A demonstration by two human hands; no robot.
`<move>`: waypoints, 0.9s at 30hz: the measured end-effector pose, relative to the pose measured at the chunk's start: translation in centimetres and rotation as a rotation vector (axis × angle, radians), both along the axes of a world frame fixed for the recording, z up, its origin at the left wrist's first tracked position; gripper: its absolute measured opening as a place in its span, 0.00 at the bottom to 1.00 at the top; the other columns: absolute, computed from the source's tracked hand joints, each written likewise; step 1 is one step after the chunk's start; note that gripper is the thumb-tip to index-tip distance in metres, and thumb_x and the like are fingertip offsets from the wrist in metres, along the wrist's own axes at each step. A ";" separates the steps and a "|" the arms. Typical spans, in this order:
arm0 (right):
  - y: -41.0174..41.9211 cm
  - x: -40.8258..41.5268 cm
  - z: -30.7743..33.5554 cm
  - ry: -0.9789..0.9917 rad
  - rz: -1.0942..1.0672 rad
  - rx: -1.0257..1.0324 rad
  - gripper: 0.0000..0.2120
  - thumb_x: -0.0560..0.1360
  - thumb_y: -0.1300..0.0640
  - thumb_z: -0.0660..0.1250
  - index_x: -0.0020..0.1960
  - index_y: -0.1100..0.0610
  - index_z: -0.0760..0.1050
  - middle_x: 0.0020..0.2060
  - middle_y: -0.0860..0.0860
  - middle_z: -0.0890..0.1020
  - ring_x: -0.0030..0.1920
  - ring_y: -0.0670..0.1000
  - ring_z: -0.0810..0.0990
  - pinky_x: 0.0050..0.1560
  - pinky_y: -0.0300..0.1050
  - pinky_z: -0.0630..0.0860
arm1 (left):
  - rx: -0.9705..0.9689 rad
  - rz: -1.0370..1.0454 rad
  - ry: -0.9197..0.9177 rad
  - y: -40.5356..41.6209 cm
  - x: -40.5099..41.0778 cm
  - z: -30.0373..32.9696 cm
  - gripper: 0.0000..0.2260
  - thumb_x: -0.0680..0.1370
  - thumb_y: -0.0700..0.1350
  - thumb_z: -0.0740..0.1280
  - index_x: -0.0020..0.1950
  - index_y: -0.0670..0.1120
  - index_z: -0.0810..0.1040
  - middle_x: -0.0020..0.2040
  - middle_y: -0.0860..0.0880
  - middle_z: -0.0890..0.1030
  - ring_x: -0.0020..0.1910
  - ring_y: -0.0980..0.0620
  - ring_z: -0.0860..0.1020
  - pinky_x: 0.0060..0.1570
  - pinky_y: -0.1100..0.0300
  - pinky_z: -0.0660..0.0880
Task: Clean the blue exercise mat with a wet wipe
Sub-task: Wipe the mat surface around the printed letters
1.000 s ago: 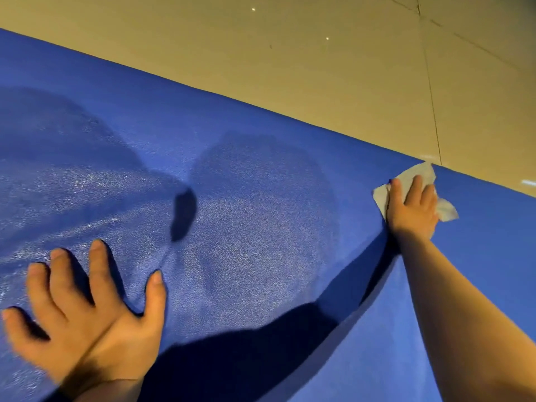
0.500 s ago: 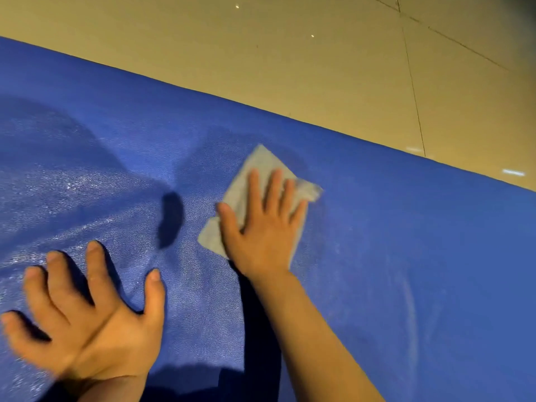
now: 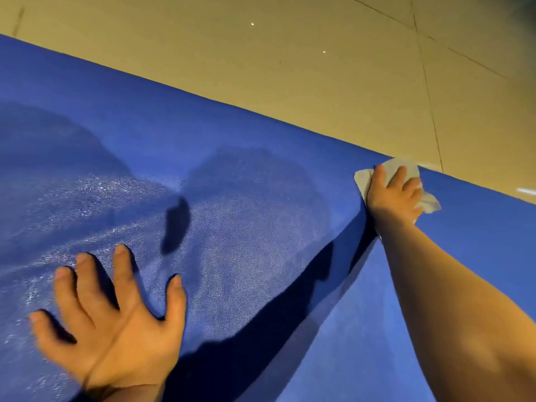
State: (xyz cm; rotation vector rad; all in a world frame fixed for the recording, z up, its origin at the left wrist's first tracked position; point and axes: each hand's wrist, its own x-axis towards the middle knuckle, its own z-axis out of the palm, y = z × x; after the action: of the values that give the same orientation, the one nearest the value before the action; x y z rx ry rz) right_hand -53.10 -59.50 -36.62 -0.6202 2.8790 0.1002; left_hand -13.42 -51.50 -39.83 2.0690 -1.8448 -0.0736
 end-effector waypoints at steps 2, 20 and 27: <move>-2.6 3.5 0.3 -0.034 -0.105 -0.047 0.35 0.78 0.32 0.39 0.81 0.49 0.44 0.80 0.56 0.46 0.78 0.59 0.44 0.74 0.65 0.45 | 0.006 0.006 -0.014 -0.1 -0.1 0.1 0.27 0.80 0.60 0.58 0.74 0.45 0.69 0.73 0.36 0.67 0.74 0.37 0.62 0.62 0.29 0.66; -3.3 13.4 -0.4 -0.039 0.624 -0.191 0.29 0.82 0.38 0.48 0.80 0.46 0.48 0.80 0.49 0.48 0.79 0.51 0.44 0.77 0.55 0.40 | -0.017 -0.004 -0.115 0.1 0.2 -0.5 0.29 0.80 0.61 0.58 0.74 0.43 0.68 0.73 0.36 0.67 0.75 0.37 0.62 0.68 0.34 0.59; 0.6 19.6 -1.3 0.004 0.675 -0.176 0.32 0.80 0.37 0.42 0.80 0.49 0.53 0.79 0.55 0.53 0.79 0.59 0.48 0.75 0.61 0.44 | 0.036 0.004 -0.111 0.1 0.2 -0.5 0.30 0.80 0.61 0.55 0.76 0.44 0.66 0.74 0.36 0.65 0.76 0.37 0.60 0.71 0.35 0.54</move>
State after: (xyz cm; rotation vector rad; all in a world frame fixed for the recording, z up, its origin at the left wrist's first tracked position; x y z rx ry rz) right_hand -33.45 -58.91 -37.90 -1.5941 2.5655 -0.0593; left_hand -13.20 -51.44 -40.32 2.1406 -1.9171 0.0097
